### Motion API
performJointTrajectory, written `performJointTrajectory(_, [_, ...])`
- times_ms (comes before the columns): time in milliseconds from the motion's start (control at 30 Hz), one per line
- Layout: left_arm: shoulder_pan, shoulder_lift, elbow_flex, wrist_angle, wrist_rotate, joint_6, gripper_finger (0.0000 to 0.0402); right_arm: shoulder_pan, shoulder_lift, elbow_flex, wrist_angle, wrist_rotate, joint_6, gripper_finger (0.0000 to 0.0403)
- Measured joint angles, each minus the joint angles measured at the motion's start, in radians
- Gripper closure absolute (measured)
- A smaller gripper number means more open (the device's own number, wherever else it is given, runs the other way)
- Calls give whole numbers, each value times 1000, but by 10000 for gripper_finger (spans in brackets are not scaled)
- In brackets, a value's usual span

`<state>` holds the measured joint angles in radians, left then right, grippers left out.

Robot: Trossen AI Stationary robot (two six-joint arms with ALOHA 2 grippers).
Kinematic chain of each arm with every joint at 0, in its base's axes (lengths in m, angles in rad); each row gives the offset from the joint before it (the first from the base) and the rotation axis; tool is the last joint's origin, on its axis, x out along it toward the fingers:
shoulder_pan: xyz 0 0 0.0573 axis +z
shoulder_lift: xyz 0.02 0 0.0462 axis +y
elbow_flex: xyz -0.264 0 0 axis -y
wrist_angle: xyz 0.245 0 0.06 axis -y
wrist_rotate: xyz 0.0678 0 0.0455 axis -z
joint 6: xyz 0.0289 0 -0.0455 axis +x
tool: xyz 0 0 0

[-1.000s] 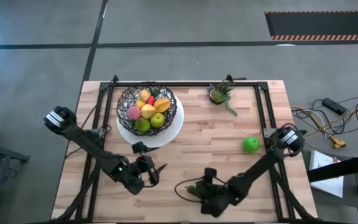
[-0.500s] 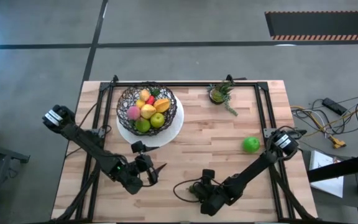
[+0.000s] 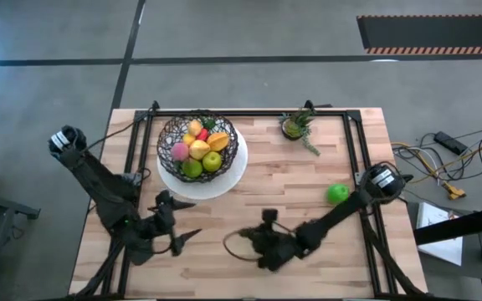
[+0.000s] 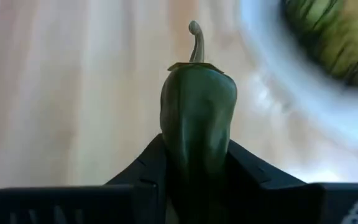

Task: Build produce basket
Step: Put the green chili pepper into the wire basket

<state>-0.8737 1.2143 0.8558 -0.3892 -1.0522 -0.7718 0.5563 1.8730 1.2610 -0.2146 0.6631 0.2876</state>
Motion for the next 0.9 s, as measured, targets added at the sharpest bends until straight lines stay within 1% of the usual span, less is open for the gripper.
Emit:
performJointTrajectory(67, [-40, -14, 0, 1, -4, -9, 45, -59, -4, -12, 170, -8, -151, 312])
performJointTrajectory(100, [-58, -14, 0, 5, -6, -9, 45, -91, -4, -17, 284, -37, -235, 312])
performJointTrajectory(167, [-88, 0, 0, 25, -35, -11, 45, -162, -4, -25, 513, -131, -373, 312])
performJointTrajectory(233, [-107, 24, -1, 27, -65, -15, 45, -237, -6, -27, 714, -232, -450, 312])
performJointTrajectory(300, [-118, 52, -2, 28, -82, -39, 45, -319, -7, -28, 864, -265, -468, 312])
performJointTrajectory(333, [-120, 67, -2, 28, -87, -55, 45, -361, -7, -28, 921, -267, -463, 312])
performJointTrajectory(400, [-121, 97, -2, 32, -95, -67, 45, -445, -7, -28, 992, -267, -400, 312])
performJointTrajectory(500, [-121, 133, -3, 31, -99, -84, 45, -565, 11, -22, 1027, -310, -235, 312])
performJointTrajectory(600, [-122, 146, -4, 33, -102, -88, 45, -657, 71, -23, 1083, -353, -122, 312])
performJointTrajectory(733, [-128, 144, -4, 34, -102, -90, 45, -721, 158, -24, 1159, -378, 1, 312])
performJointTrajectory(800, [-131, 141, -4, 34, -102, -90, 45, -736, 187, -24, 1174, -403, 17, 312])
performJointTrajectory(900, [-134, 140, -4, 35, -102, -90, 45, -741, 209, -24, 1175, -409, 13, 305])
